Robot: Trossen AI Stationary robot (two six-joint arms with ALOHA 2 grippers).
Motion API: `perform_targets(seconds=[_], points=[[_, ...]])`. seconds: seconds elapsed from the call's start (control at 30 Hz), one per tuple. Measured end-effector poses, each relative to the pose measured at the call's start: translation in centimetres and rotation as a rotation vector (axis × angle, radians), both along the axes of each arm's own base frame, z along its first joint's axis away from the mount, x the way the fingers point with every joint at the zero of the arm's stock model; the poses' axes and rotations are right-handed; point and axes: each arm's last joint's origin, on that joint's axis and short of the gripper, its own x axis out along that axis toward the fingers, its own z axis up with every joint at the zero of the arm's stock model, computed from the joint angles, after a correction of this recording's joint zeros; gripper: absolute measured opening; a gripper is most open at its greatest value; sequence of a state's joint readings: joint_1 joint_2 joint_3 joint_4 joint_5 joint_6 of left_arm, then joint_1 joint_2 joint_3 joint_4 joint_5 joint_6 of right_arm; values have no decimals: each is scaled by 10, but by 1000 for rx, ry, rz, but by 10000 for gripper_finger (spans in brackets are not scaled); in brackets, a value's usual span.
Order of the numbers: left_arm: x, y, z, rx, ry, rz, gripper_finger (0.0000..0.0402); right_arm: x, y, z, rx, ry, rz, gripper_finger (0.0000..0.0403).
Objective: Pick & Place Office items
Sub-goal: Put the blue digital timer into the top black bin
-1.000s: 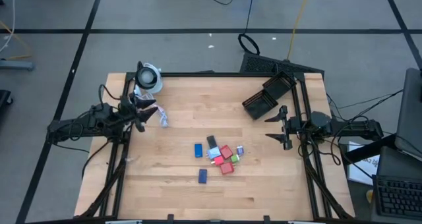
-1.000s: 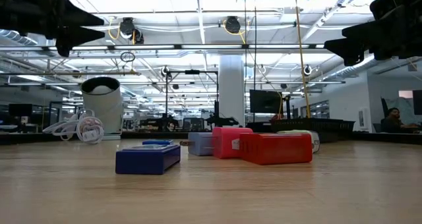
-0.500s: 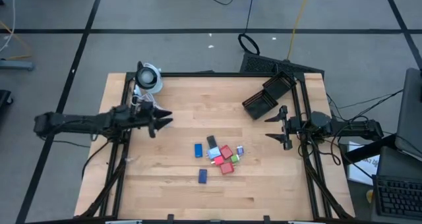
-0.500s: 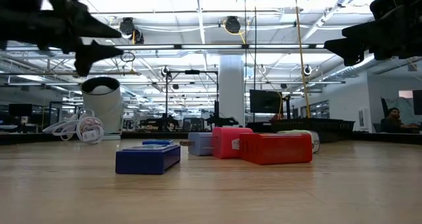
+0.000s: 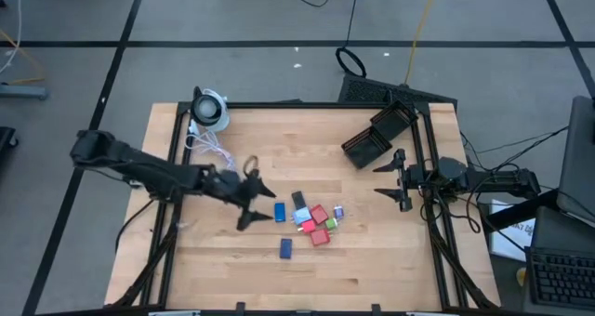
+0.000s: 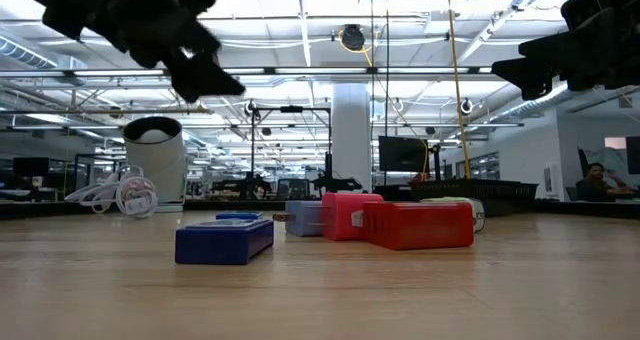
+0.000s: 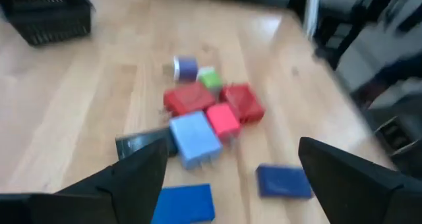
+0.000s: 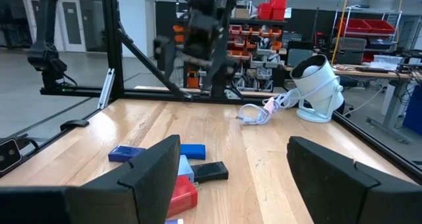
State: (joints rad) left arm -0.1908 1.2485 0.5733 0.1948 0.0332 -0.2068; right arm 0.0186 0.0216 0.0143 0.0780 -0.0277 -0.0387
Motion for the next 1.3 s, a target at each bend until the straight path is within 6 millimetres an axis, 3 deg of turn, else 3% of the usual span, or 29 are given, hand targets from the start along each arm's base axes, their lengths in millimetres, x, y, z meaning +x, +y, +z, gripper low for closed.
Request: perform_targets(seconds=[0.17, 0.4, 0.67, 0.9, 1.17, 1.3], points=[[18, -14, -29, 127, 124, 2, 347, 0, 0, 0, 0, 0, 0, 267], [30, -15, -66, 245, 245, 71, 347, 0, 0, 0, 0, 0, 0, 267], [38, -14, -76, 203, 229, 113, 347, 0, 0, 0, 0, 0, 0, 267], [41, -15, -97, 152, 287, 146, 347, 0, 0, 0, 0, 0, 0, 267], [44, -13, -101, 160, 276, 190, 346, 0, 0, 0, 0, -5, 0, 267], [44, -13, -101, 189, 273, 170, 320, 0, 0, 1, 0, -9, 0, 267]])
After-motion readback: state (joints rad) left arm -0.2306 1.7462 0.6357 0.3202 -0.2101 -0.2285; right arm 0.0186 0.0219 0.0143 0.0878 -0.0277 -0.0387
